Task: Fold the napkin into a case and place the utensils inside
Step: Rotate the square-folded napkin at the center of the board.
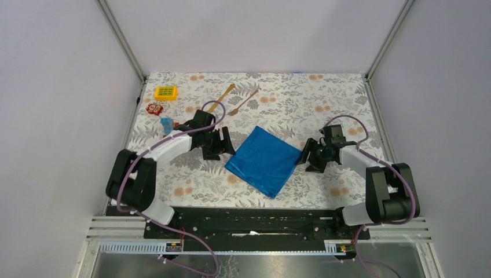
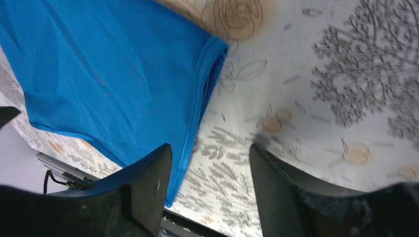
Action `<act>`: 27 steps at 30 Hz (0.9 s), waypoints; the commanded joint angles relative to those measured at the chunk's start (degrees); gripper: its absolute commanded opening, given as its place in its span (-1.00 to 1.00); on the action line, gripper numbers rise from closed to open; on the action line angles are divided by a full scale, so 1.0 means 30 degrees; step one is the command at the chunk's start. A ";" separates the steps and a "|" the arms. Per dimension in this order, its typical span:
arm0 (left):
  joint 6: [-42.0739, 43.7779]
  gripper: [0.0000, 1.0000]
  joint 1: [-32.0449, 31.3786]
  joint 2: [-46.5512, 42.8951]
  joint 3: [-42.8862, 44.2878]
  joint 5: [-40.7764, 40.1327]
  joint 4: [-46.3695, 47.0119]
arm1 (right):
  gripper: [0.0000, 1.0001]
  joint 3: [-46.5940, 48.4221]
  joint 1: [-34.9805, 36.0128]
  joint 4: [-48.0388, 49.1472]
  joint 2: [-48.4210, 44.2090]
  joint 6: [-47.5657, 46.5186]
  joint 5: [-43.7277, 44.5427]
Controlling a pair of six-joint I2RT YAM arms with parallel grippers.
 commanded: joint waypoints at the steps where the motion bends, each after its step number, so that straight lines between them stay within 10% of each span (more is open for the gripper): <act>1: 0.1395 0.52 0.0096 0.1929 0.0841 0.1937 0.1274 | 0.25 0.1064 -0.0027 0.2943 0.2024 0.0113 -0.1495; 13: 0.1129 -0.12 0.0096 0.1736 -0.1092 0.1239 0.1640 | -0.05 0.6907 0.0006 0.2331 0.8514 -0.1384 -0.1296; 20: 0.0742 -0.15 0.0101 0.0208 -0.1695 0.2100 0.1361 | 0.44 0.5370 0.1102 -0.0752 0.5183 -0.2357 0.0991; 27: 0.0495 -0.37 0.0096 -0.0132 -0.2389 0.2736 0.1663 | 0.28 0.1528 0.4184 -0.0094 0.2462 0.0236 -0.1822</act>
